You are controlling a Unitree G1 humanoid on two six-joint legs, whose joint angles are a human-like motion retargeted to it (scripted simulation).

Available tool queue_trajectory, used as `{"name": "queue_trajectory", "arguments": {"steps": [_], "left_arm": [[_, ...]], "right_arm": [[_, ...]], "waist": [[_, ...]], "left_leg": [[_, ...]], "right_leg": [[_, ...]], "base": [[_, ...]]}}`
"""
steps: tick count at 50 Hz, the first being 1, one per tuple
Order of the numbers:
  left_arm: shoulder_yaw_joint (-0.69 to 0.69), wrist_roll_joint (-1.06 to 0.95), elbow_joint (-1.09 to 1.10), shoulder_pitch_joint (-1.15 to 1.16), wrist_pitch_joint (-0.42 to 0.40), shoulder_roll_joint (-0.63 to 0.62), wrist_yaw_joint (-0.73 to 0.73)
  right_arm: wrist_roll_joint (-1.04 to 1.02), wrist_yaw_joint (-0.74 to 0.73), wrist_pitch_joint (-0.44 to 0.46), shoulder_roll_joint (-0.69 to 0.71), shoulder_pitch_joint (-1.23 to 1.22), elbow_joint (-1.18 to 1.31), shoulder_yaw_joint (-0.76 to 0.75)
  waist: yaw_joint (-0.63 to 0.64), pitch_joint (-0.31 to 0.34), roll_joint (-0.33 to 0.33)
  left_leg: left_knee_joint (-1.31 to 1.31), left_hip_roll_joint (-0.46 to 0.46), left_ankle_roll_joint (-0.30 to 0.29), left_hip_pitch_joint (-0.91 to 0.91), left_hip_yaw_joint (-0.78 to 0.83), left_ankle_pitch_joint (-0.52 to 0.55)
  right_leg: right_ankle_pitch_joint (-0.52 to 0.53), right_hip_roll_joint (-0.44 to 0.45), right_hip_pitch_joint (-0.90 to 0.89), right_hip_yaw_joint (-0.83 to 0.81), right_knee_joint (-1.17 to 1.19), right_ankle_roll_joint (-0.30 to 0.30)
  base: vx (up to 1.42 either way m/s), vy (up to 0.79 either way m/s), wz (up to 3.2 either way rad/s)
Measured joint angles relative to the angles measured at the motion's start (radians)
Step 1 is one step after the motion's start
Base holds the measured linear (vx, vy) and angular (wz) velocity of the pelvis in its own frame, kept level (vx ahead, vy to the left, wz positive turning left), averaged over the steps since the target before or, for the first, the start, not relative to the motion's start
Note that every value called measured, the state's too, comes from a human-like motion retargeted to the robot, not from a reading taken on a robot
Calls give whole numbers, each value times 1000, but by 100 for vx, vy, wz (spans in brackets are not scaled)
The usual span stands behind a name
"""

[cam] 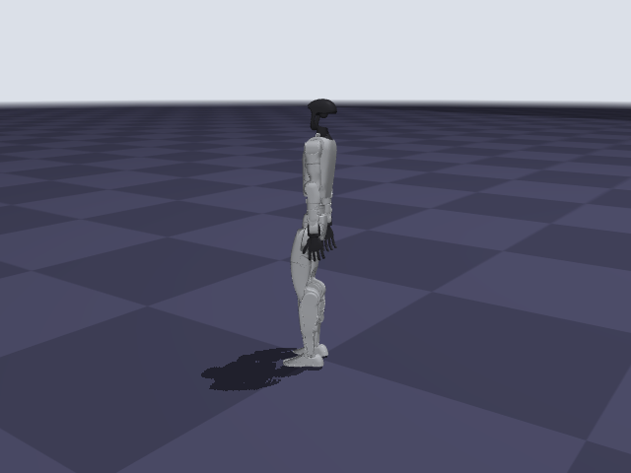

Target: In place motions

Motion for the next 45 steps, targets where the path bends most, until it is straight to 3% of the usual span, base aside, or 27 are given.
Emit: {"name": "queue_trajectory", "arguments": {"steps": [45], "left_arm": [[-16, -7, 3, -6, 1, 7, 4]], "right_arm": [[-14, -1, -5, -11, -9, 0, 15]], "waist": [[23, 18, -3]], "left_leg": [[3, -10, -2, -3, -23, 3]], "right_leg": [[0, -18, 12, -26, 0, 9]], "base": [[0, 1, 0]]}}
